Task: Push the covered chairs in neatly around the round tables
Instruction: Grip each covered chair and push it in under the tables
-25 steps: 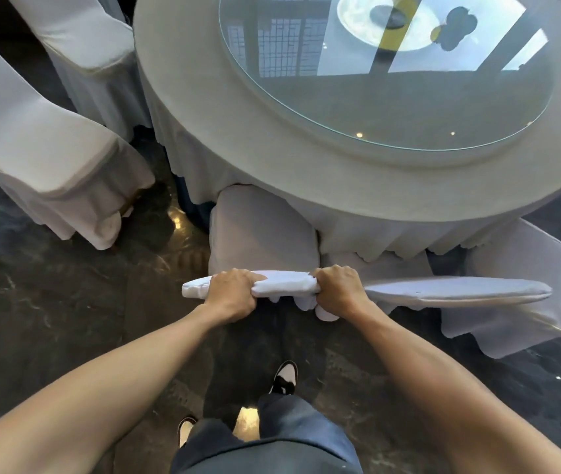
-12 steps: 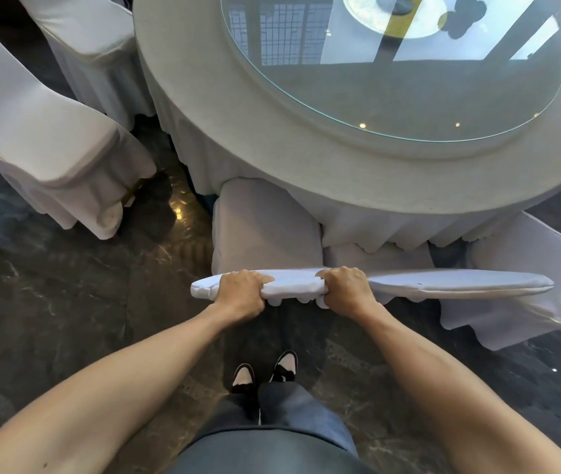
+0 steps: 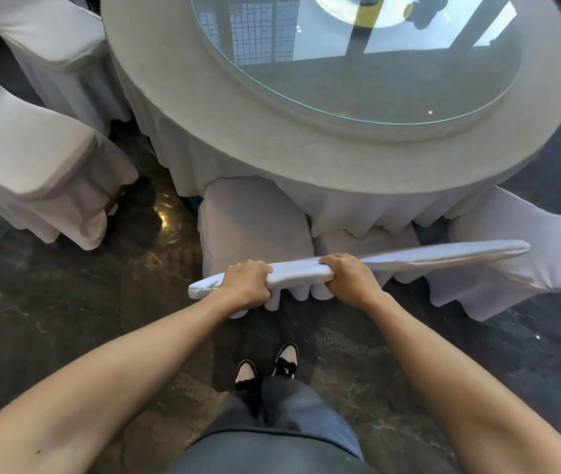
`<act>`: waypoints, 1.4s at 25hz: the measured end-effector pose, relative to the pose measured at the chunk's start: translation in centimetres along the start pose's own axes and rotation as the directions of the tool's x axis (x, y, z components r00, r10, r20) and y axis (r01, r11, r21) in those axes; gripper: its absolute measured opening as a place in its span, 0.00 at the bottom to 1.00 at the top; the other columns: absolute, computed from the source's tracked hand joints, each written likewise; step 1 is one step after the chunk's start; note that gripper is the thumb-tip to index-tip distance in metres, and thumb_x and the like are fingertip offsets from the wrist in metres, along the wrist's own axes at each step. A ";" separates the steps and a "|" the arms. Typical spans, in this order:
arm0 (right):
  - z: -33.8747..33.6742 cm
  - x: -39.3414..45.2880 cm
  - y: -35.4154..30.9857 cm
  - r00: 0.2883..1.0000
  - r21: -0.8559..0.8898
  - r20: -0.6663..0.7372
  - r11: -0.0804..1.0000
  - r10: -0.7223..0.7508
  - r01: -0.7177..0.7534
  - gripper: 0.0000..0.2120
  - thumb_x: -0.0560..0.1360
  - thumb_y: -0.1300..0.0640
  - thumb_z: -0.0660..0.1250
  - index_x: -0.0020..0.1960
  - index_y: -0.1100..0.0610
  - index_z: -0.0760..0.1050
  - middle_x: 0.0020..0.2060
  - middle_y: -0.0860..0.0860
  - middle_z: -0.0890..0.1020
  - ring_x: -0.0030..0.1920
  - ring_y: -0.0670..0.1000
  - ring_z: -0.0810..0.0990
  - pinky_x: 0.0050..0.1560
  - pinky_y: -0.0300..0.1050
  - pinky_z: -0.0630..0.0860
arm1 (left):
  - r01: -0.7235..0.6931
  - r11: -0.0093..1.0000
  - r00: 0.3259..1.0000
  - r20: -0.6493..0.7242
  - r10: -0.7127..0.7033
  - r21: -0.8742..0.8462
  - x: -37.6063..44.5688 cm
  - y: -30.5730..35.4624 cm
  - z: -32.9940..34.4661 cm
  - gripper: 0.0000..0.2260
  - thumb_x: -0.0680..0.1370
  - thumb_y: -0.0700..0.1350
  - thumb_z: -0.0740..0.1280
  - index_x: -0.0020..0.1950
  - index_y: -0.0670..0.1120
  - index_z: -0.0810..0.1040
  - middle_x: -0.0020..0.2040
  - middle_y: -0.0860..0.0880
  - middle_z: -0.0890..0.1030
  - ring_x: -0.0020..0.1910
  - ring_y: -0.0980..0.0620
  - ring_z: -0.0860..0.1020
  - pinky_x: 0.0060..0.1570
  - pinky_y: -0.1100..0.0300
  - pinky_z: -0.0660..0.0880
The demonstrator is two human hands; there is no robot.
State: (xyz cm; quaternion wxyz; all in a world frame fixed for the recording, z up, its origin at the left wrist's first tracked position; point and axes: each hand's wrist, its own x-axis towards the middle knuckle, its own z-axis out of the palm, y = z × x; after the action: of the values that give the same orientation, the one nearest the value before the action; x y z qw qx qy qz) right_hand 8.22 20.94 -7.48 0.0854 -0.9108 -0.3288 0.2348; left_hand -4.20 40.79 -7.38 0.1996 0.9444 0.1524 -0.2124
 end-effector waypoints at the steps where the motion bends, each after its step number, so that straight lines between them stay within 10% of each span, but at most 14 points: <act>1: 0.0 -0.7 0.2 1.000 0.039 -0.030 0.999 0.011 -0.010 0.19 0.70 0.59 0.65 0.61 0.52 0.77 0.58 0.49 0.80 0.59 0.54 0.76 0.55 0.53 0.76 | -0.039 0.999 0.999 0.014 0.040 -0.036 0.2 0.7 -0.1 0.11 0.67 0.43 0.67 0.49 0.54 0.76 0.46 0.49 0.81 0.46 0.43 0.79 0.40 0.54 0.71; 15: -8.2 -9.2 15.7 0.985 0.094 -0.118 0.989 0.125 -0.114 0.25 0.76 0.53 0.63 0.73 0.54 0.68 0.72 0.50 0.71 0.71 0.52 0.69 0.69 0.51 0.68 | -0.138 0.988 0.988 0.073 0.133 0.074 5.3 17.3 -0.9 0.09 0.72 0.50 0.65 0.49 0.48 0.76 0.52 0.47 0.81 0.48 0.44 0.78 0.43 0.53 0.74; 25: -18.6 -18.0 38.2 0.967 -0.092 -0.224 0.985 0.122 -0.146 0.31 0.75 0.45 0.64 0.76 0.52 0.63 0.76 0.55 0.62 0.76 0.58 0.58 0.75 0.59 0.56 | -0.227 0.939 0.955 -0.128 0.266 0.257 10.3 44.6 -1.3 0.25 0.74 0.56 0.66 0.68 0.47 0.71 0.66 0.45 0.76 0.64 0.42 0.75 0.60 0.48 0.73; 35: -26.6 -21.9 61.9 0.800 -0.049 -0.586 0.979 0.131 -0.196 0.37 0.76 0.46 0.66 0.79 0.52 0.52 0.79 0.57 0.51 0.78 0.58 0.55 0.73 0.57 0.63 | -0.419 0.887 0.810 -0.362 0.461 0.193 21.3 69.8 2.4 0.39 0.76 0.60 0.64 0.80 0.44 0.52 0.78 0.39 0.59 0.76 0.38 0.59 0.72 0.40 0.59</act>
State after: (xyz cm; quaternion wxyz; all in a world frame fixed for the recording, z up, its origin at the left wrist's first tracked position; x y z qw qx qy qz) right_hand 40.92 -40.75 4.77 0.1120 -0.9670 -0.2194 -0.0651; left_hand 39.41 -16.90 2.57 0.1587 0.9859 -0.0445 0.0285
